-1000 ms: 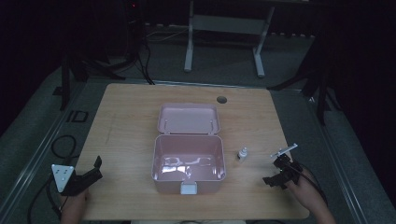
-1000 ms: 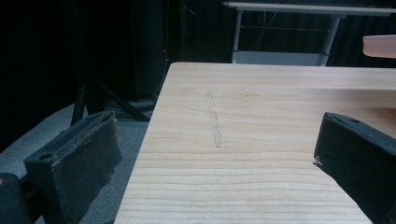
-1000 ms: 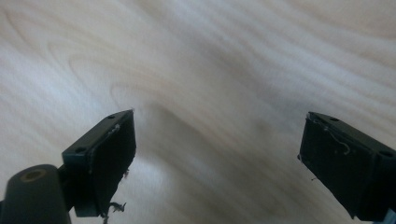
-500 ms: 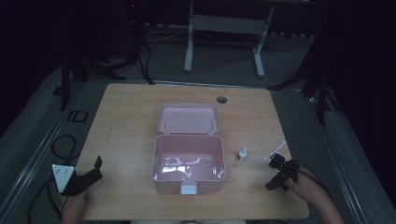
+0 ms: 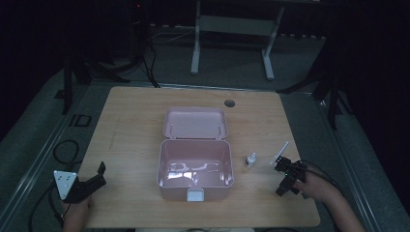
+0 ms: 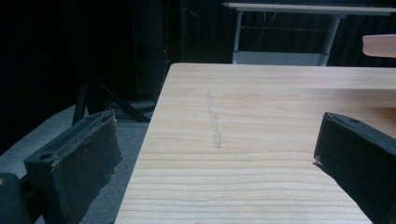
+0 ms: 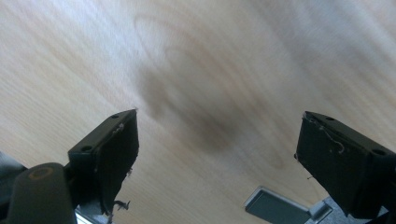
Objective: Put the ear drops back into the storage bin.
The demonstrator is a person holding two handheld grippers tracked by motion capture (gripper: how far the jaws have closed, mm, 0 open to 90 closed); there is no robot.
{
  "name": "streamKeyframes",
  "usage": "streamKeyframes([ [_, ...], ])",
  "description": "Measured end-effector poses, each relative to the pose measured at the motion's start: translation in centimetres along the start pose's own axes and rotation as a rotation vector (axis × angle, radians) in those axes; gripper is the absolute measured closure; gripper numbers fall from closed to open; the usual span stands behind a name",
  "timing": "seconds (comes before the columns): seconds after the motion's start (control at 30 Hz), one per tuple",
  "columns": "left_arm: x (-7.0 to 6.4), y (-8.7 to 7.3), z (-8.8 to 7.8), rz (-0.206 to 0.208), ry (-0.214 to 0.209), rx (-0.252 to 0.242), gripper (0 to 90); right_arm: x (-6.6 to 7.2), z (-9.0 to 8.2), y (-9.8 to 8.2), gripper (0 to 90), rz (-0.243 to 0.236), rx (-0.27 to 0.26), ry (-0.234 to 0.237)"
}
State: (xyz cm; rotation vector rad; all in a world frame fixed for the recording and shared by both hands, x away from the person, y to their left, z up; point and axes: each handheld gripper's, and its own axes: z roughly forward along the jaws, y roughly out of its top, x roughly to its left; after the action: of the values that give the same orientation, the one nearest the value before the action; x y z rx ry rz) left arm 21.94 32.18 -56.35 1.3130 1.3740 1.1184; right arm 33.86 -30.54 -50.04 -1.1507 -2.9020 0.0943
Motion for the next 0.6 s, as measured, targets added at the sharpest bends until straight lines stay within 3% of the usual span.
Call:
streamKeyframes([
  [0.33, 0.0, 0.0, 0.0, -0.001, -0.001, 0.003, 0.5, -0.6, -1.2, 2.1, 13.2, 0.028, -0.043, -0.006],
  [0.6, 0.0, 0.0, 0.0, 0.001, -0.002, 0.004, 0.5, -0.6, -1.7, 3.9, 13.3, 0.011, -0.037, -0.001],
])
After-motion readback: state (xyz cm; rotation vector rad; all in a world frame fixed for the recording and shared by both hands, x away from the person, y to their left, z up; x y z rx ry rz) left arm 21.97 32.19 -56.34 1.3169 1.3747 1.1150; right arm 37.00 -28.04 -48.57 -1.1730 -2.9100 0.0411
